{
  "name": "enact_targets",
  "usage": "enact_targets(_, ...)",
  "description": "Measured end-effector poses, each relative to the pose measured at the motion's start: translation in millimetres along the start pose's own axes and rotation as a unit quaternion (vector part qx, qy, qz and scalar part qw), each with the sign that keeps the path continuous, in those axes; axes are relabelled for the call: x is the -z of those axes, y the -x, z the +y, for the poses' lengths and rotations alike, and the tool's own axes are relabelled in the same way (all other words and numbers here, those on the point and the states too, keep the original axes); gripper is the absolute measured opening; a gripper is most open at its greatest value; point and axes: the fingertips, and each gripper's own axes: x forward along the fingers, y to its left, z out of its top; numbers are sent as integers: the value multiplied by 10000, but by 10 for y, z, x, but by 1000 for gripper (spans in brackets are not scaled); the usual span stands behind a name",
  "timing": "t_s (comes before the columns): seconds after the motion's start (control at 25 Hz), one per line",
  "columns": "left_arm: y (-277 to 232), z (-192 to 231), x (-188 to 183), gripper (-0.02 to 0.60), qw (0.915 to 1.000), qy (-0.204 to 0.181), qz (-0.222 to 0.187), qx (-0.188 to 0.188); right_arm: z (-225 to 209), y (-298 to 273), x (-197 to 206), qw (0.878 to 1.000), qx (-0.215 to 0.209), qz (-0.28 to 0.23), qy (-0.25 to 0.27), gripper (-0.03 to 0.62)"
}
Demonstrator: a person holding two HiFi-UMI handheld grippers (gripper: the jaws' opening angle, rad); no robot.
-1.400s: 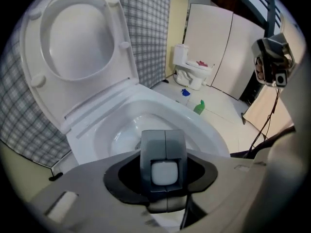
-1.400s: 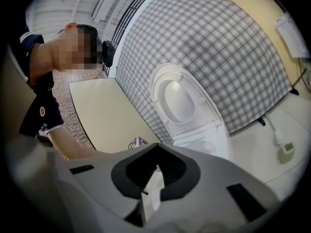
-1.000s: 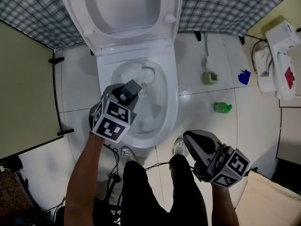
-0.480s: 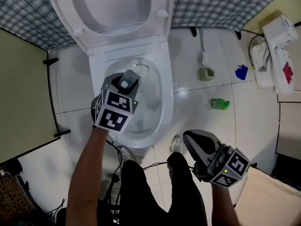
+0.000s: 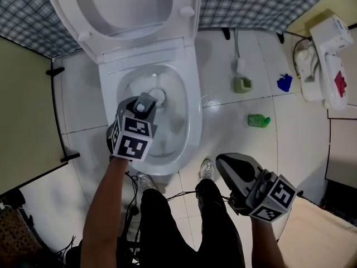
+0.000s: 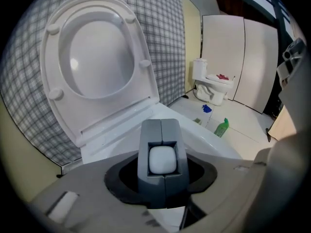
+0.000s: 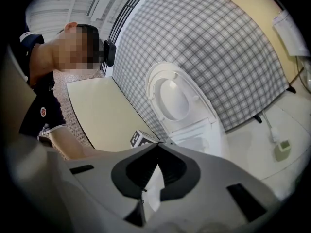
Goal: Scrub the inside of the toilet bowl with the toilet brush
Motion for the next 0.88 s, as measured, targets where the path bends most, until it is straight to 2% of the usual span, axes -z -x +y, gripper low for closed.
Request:
enact_targets(0.2,360,178,-184,183,9970,447,-370,-517,27,-12,-30,10000,-62,14,15,0)
enact_targets(0.32,480,288,-389,183,9938,475,-712,-711,64,-45,-71,9999,-131,-2,48,0)
enact_targets(0.44,459,312,-484,183,9929,466,-830,-719,55,-49,-59,9999,-127,4,45,0)
enact_targets(0.64,321,256,-411,183,9936,388,-764,-739,-3,-2,31,10000,-55,51,-31,0)
enact_targets(0.88,234,256,-375,183,9949,471,-655,-608,9,-4,55,10000,-61,34,-68,0)
